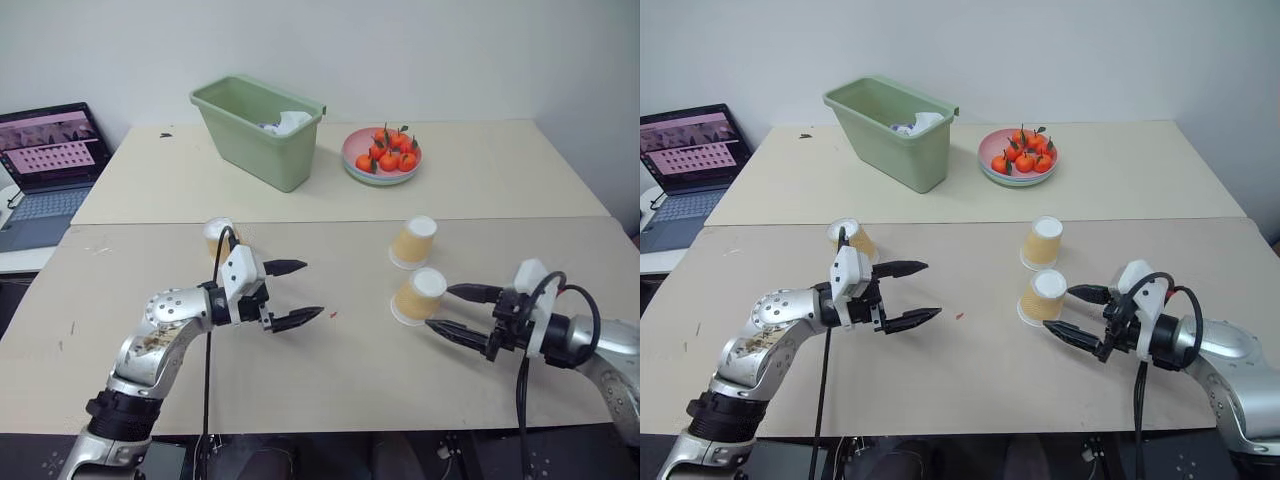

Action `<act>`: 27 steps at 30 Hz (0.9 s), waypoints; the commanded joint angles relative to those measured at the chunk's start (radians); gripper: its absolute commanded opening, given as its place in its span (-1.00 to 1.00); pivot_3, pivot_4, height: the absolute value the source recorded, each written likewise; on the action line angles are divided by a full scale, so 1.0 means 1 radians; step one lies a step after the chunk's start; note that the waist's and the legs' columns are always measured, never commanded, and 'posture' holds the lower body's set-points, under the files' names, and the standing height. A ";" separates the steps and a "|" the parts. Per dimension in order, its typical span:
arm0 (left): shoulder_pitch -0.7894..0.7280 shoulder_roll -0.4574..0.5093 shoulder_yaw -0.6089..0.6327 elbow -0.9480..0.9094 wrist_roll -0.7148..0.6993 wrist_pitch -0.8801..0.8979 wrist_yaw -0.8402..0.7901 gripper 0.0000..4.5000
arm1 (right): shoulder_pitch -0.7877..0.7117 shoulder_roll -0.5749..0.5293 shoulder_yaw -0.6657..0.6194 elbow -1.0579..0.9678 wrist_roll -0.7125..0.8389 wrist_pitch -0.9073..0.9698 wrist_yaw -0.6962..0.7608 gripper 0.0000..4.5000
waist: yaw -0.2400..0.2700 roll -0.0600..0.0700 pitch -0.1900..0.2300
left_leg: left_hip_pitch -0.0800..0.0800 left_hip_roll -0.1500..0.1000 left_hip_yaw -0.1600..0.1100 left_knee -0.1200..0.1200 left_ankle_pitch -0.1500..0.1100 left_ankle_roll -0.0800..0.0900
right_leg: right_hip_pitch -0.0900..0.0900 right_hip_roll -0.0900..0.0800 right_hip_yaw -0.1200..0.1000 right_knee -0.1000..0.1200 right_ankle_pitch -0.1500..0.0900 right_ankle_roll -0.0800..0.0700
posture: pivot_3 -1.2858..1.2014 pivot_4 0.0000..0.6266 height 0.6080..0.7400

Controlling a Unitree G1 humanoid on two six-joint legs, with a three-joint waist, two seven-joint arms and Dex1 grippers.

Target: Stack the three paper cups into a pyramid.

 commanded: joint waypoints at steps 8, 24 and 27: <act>0.026 0.002 0.034 -0.084 -0.037 0.043 0.045 1.00 | -0.206 0.056 0.101 0.152 -0.071 -0.099 0.035 0.98 | -0.007 -0.001 0.000 | 0.000 0.000 0.000 0.000 0.000 0.000 | 0.000 0.001 0.001 0.000 0.000 0.000 | 0.03 -0.52 0.80; 0.195 0.041 0.180 -0.207 -0.066 0.094 0.181 1.00 | -0.421 0.248 0.276 0.181 -0.009 -0.005 0.112 0.19 | -0.028 -0.001 0.000 | 0.001 0.002 0.001 0.000 0.001 -0.001 | -0.002 0.003 0.001 0.001 0.001 -0.002 | 0.03 -0.52 0.80; 0.239 0.041 0.230 -0.217 -0.063 0.091 0.220 1.00 | -0.478 0.343 0.393 0.170 -0.020 0.015 0.145 0.19 | -0.028 -0.001 0.000 | 0.001 0.007 0.000 0.000 0.001 -0.002 | -0.003 0.008 0.001 0.001 0.003 -0.005 | 0.03 -0.52 0.80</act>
